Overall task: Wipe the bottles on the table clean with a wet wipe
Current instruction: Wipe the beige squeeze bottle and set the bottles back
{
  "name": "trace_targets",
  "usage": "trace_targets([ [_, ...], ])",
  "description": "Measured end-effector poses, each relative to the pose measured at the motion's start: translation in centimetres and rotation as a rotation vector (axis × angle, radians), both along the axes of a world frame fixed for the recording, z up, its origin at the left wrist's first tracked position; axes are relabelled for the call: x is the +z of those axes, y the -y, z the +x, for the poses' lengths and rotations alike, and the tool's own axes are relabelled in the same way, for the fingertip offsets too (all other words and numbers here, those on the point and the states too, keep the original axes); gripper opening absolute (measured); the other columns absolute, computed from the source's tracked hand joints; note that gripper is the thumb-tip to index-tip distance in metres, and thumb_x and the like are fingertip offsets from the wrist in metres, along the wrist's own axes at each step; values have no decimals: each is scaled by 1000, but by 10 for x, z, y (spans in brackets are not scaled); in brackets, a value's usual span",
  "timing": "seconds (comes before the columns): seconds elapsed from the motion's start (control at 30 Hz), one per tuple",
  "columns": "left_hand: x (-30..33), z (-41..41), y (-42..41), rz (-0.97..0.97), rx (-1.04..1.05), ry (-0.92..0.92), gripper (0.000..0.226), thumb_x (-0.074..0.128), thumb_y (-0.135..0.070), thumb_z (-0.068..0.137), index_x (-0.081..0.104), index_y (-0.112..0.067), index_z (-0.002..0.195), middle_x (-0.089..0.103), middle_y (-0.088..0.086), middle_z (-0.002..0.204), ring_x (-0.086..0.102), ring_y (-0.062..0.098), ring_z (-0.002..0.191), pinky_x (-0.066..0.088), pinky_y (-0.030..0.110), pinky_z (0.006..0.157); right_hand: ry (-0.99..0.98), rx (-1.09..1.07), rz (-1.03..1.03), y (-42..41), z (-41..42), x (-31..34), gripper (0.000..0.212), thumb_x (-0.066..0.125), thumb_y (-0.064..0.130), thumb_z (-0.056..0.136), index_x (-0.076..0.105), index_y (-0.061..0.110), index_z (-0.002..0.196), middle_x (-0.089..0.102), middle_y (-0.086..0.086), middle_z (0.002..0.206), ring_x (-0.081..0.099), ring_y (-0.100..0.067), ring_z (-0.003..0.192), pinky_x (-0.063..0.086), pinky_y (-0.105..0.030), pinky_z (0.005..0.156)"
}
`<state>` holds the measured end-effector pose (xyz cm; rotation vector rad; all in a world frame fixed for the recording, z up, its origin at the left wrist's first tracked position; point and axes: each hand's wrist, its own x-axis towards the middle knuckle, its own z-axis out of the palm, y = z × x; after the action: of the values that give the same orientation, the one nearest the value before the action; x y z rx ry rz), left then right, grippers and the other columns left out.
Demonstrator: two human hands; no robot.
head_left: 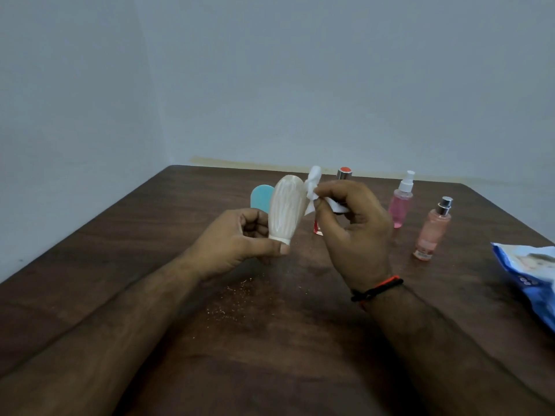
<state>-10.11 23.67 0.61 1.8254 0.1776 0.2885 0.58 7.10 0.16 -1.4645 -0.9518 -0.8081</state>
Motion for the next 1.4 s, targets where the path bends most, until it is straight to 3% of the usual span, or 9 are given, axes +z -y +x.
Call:
trace_targets([
  [0.13,-1,0,7,-46,-5,-11,43,81,0,72,64,-4,111,72,15,103,74,28,85,61,31,67,3,-41,-4,1,2,2,17,68,-2,88,73,6,101,69,-4,98,65,-14,92,54,-23,75],
  [0.3,-5,1,11,-37,-26,-13,37,80,2,72,63,0,105,75,16,90,74,33,75,61,38,69,10,-36,-108,-2,6,-4,21,66,4,91,73,7,110,65,-5,102,63,-18,95,53,-23,79],
  [0.53,-11,6,8,-150,44,100,28,76,5,76,64,7,102,72,22,82,71,34,68,61,37,64,183,55,-316,-9,2,-10,20,69,0,84,77,6,102,58,-5,85,56,-14,79,46,-20,70],
  [0.67,-14,6,4,-178,46,102,31,76,-1,77,65,5,105,74,21,84,73,37,78,61,44,73,177,156,-408,-8,-2,-11,16,70,6,83,78,9,97,59,-2,82,53,-7,73,43,-14,64],
  [0.83,-12,6,10,-215,5,90,42,77,-7,68,64,7,105,72,25,86,71,38,78,62,41,70,174,139,-408,-3,2,-9,15,68,8,84,78,8,96,59,-2,83,50,-2,74,40,-8,66],
  [1.1,-12,5,12,-176,-74,39,32,75,3,75,61,10,104,71,25,85,70,40,76,61,42,68,41,-55,-142,-1,19,-9,18,67,0,87,77,7,99,62,-6,89,60,-16,77,52,-29,64],
  [1.23,-11,4,10,-214,-18,97,39,77,-2,70,62,11,104,70,28,85,71,39,75,62,38,65,66,60,-208,-3,10,-9,18,71,-1,83,77,7,98,61,-4,87,59,-11,80,51,-24,65],
  [1.4,-10,3,8,-256,27,147,25,72,0,75,65,9,98,72,25,81,71,31,73,62,36,66,94,201,-343,-5,2,-10,16,73,2,81,78,8,95,62,-1,84,58,-5,77,42,-11,69],
])
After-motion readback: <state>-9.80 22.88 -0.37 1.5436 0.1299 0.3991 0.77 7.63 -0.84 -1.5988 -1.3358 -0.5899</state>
